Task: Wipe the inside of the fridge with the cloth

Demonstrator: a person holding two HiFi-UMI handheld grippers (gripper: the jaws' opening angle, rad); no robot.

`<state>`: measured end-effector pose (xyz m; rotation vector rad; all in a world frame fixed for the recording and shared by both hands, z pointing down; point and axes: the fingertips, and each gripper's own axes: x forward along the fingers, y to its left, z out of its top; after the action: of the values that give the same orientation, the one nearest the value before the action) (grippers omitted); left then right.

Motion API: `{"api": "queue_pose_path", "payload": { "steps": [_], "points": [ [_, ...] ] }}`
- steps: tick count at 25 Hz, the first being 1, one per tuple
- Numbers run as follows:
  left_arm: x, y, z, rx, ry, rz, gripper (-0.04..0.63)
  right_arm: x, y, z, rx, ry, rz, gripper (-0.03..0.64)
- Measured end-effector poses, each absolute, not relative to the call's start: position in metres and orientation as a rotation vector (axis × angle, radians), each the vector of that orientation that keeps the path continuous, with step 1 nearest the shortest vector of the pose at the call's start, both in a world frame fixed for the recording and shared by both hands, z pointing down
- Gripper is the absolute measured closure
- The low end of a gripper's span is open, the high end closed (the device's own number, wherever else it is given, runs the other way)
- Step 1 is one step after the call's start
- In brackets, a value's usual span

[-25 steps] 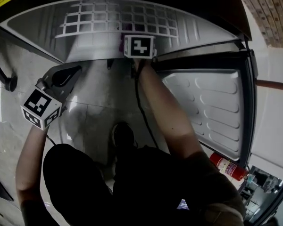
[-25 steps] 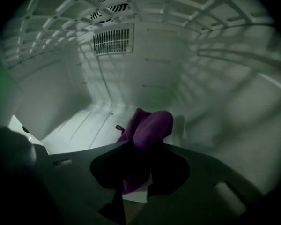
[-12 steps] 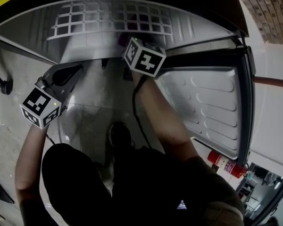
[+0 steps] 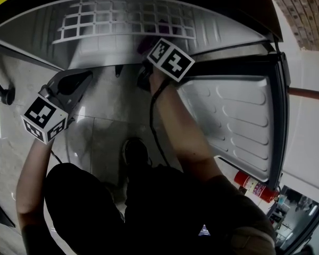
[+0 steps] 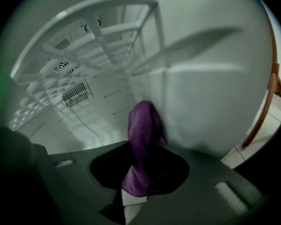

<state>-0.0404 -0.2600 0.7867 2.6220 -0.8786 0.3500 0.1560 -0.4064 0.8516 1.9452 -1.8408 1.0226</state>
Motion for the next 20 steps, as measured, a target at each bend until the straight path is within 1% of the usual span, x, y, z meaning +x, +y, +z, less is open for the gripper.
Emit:
{"api": "queue_pose_path", "payload": {
  "steps": [6,16,20],
  "points": [
    [-0.049,-0.253,0.794,2.604,-0.885,0.369,0.578,0.15,-0.385,0.886,1.921,-1.766,1.208,0.54],
    [-0.07,-0.249,0.799,2.573,-0.968,0.313,0.578,0.116,-0.379,0.877,1.826,-1.912,1.101,0.54],
    [-0.073,-0.243,0.782,2.586,-1.006,0.303,0.578,0.1,-0.369,0.863,1.738,-1.975,0.97,0.54]
  ]
}}
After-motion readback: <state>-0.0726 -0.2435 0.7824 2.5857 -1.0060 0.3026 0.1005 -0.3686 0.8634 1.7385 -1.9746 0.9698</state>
